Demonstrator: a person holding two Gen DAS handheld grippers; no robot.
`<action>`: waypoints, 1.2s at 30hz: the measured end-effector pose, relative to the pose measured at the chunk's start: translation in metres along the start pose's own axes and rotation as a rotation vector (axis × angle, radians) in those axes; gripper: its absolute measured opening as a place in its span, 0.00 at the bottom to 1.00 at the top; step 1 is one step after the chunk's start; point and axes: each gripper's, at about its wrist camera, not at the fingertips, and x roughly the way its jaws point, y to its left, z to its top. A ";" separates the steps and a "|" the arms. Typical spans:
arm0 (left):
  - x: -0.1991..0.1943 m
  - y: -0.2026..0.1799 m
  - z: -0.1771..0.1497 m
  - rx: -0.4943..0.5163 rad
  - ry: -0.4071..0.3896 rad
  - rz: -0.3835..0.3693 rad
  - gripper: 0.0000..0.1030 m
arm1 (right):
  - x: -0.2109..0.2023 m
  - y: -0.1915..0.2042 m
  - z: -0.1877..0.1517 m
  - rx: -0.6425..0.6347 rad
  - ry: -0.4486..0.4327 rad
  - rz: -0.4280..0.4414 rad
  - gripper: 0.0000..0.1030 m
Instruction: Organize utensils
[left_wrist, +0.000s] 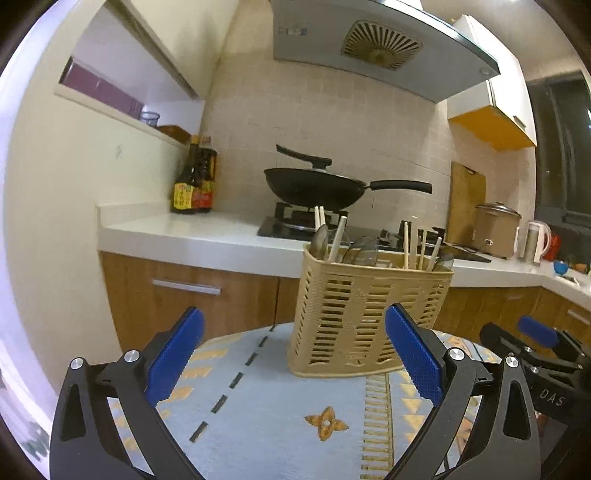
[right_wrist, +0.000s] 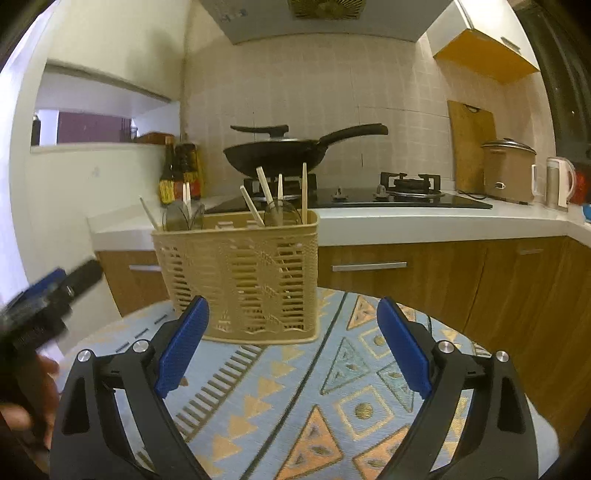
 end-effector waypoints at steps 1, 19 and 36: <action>-0.001 0.000 0.000 0.007 -0.010 -0.004 0.92 | 0.002 0.001 -0.002 -0.013 0.012 -0.003 0.87; 0.010 -0.014 -0.011 0.117 0.065 0.026 0.93 | 0.019 0.003 -0.007 -0.045 0.089 -0.010 0.88; 0.014 -0.015 -0.011 0.119 0.089 0.027 0.93 | 0.022 0.004 -0.008 -0.054 0.103 -0.020 0.91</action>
